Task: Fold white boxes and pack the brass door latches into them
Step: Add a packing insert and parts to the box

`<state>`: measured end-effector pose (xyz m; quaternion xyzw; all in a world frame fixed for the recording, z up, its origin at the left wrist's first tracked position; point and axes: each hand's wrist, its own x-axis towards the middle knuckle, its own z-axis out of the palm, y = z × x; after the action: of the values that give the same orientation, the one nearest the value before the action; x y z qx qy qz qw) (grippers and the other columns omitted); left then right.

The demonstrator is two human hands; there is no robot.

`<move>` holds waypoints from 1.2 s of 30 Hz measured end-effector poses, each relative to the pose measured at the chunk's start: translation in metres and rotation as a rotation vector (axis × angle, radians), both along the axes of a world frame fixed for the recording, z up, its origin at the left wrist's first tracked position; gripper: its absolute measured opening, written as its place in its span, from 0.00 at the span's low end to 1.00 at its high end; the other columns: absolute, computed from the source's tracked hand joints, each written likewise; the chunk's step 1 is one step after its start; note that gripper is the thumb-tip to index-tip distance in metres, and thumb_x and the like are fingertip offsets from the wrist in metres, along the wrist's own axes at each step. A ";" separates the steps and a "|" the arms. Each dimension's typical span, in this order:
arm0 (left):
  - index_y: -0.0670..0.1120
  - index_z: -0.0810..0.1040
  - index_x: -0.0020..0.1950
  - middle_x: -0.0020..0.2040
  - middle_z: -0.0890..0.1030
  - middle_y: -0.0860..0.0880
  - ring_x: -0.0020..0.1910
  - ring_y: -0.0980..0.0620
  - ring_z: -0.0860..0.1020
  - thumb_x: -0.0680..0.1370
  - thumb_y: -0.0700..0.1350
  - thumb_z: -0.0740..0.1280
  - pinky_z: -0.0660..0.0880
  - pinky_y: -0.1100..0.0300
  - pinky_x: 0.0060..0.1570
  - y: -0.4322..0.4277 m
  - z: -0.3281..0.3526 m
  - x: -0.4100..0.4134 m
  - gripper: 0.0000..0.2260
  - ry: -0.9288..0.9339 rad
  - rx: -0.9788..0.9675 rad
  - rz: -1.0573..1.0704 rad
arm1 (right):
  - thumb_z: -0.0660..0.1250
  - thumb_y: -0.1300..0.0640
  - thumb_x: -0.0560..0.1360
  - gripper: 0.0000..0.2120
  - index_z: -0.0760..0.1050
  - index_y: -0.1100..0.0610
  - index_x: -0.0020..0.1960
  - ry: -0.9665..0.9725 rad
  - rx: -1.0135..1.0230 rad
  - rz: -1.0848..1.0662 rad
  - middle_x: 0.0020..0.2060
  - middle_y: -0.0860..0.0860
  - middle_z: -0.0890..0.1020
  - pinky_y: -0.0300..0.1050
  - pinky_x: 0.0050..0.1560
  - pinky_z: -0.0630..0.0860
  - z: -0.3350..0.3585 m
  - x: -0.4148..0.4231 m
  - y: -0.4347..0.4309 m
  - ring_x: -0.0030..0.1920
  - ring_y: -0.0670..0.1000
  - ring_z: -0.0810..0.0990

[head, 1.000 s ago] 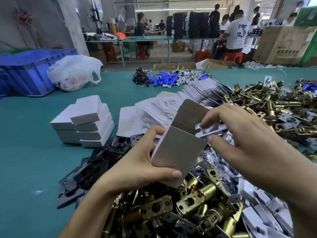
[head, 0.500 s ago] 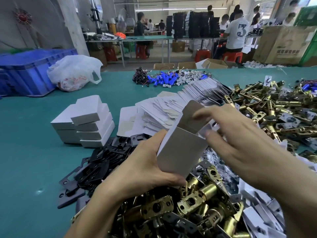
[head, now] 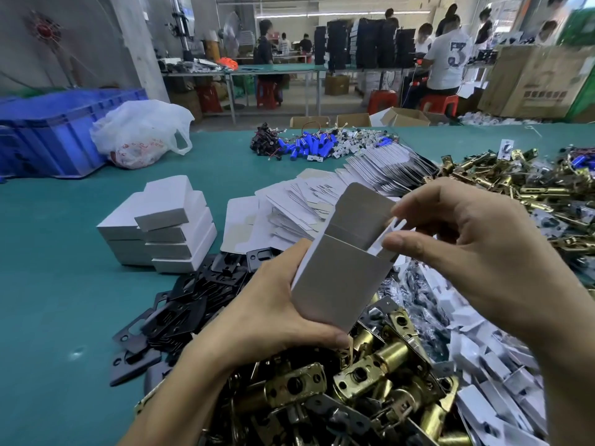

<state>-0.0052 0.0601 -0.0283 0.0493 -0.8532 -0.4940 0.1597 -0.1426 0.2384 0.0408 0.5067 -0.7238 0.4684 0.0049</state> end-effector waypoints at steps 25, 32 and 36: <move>0.60 0.76 0.66 0.60 0.81 0.46 0.57 0.46 0.80 0.66 0.48 0.76 0.77 0.53 0.56 -0.002 0.011 0.012 0.28 -0.033 0.336 -0.208 | 0.73 0.50 0.66 0.14 0.81 0.48 0.52 -0.164 -0.113 0.157 0.43 0.44 0.84 0.52 0.40 0.80 -0.007 0.011 -0.016 0.41 0.50 0.82; 0.58 0.77 0.62 0.54 0.81 0.48 0.53 0.51 0.81 0.65 0.47 0.79 0.79 0.59 0.50 -0.003 0.008 0.011 0.27 -0.107 0.296 -0.212 | 0.73 0.55 0.71 0.13 0.80 0.49 0.55 0.042 -0.146 0.057 0.41 0.41 0.81 0.41 0.35 0.76 -0.003 0.015 -0.013 0.40 0.46 0.80; 0.60 0.80 0.59 0.50 0.83 0.56 0.49 0.57 0.81 0.65 0.42 0.80 0.77 0.65 0.45 -0.004 0.005 0.013 0.27 -0.089 0.336 -0.210 | 0.71 0.57 0.76 0.12 0.80 0.53 0.59 0.238 -0.108 0.054 0.38 0.33 0.74 0.25 0.39 0.68 -0.002 0.028 -0.018 0.37 0.34 0.75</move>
<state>0.0074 0.0558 -0.0233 0.0076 -0.7654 -0.6408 0.0589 -0.1149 0.2201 0.0383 0.5769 -0.6779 0.4433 0.1052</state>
